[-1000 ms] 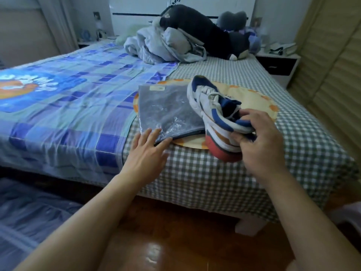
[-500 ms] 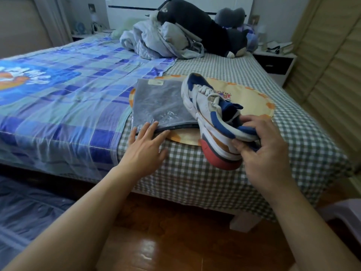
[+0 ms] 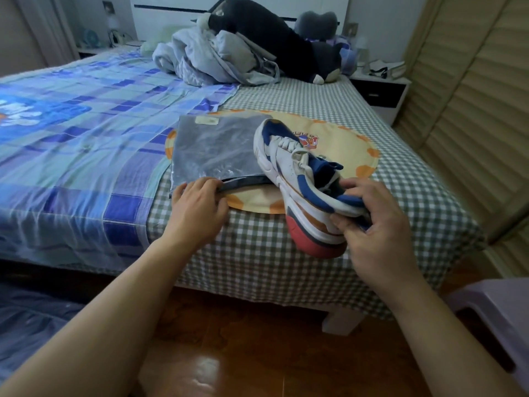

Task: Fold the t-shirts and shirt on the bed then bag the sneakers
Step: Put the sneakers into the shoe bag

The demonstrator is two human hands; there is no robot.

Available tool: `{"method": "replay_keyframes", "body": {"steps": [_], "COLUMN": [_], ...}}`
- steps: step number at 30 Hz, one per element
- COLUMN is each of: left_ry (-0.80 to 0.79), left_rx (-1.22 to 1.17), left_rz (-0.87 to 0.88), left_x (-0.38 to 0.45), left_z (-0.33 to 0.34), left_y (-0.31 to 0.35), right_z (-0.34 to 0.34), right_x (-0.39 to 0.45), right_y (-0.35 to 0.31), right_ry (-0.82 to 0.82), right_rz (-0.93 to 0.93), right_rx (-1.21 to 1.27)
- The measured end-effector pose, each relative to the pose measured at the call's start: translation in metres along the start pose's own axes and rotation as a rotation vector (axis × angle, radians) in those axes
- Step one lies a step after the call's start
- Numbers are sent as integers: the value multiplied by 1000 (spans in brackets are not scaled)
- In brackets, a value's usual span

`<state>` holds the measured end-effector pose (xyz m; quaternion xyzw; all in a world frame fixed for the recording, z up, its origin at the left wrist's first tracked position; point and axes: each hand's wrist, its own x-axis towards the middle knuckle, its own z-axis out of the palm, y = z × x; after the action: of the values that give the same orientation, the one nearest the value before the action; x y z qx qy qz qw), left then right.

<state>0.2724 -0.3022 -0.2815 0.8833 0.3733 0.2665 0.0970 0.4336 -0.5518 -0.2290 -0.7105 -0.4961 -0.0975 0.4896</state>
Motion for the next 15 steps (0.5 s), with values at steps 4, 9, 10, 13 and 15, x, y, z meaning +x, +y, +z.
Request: {"method": "replay_keyframes", "body": {"steps": [4, 9, 10, 13, 15], "left_ry": [71, 153, 186, 255, 219], "left_rx": [46, 223, 232, 238, 222], "left_rz": [81, 270, 284, 252, 192], "left_x": [2, 10, 12, 17, 20], "left_z": [-2, -14, -18, -27, -29], "left_y": [6, 10, 11, 13, 13], "right_z": [-5, -25, -29, -38, -41], "right_x": [-3, -3, -4, -8, -12], "right_y": [1, 1, 1, 3, 3], "right_ry": [-2, 5, 0, -32, -54], "right_rz": [25, 10, 7, -11, -18], "right_rx": [28, 154, 184, 214, 221]}}
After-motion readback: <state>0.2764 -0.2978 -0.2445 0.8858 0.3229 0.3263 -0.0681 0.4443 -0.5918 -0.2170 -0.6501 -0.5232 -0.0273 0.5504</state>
